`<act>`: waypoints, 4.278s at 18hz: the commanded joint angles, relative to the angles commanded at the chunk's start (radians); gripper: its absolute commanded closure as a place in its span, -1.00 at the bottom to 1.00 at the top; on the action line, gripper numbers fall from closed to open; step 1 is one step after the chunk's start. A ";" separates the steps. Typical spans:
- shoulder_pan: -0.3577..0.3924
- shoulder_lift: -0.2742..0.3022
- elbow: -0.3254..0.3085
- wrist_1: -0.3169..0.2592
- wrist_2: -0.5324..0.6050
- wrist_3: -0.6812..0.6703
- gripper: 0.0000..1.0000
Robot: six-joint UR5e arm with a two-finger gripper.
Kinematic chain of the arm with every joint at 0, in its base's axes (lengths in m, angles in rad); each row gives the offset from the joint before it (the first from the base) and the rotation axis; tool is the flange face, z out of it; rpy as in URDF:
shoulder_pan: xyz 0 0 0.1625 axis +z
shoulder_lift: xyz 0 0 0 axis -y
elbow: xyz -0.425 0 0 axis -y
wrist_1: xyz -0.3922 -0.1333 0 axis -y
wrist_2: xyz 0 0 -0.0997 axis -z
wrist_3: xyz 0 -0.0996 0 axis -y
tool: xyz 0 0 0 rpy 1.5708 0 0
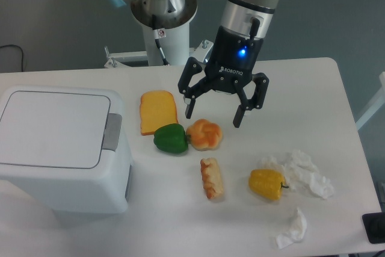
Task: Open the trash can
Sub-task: 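Move the open gripper toward the grey button on the trash can, then lower the gripper beside the trash can's grey side button, then press the grey button with the gripper finger to pop the lid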
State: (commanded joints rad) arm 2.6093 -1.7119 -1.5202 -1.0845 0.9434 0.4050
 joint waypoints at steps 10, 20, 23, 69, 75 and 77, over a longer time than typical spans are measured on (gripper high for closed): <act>-0.049 -0.032 0.000 0.021 -0.025 -0.089 -1.00; -0.126 -0.043 -0.017 0.020 -0.032 -0.144 -1.00; -0.127 -0.041 -0.017 0.018 -0.031 -0.170 -1.00; -0.163 -0.041 -0.080 0.021 -0.038 -0.156 -1.00; -0.163 -0.043 -0.081 0.021 -0.038 -0.156 -1.00; -0.163 -0.043 -0.084 0.023 -0.038 -0.155 -1.00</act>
State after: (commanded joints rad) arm 2.4467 -1.7549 -1.6045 -1.0615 0.9050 0.2500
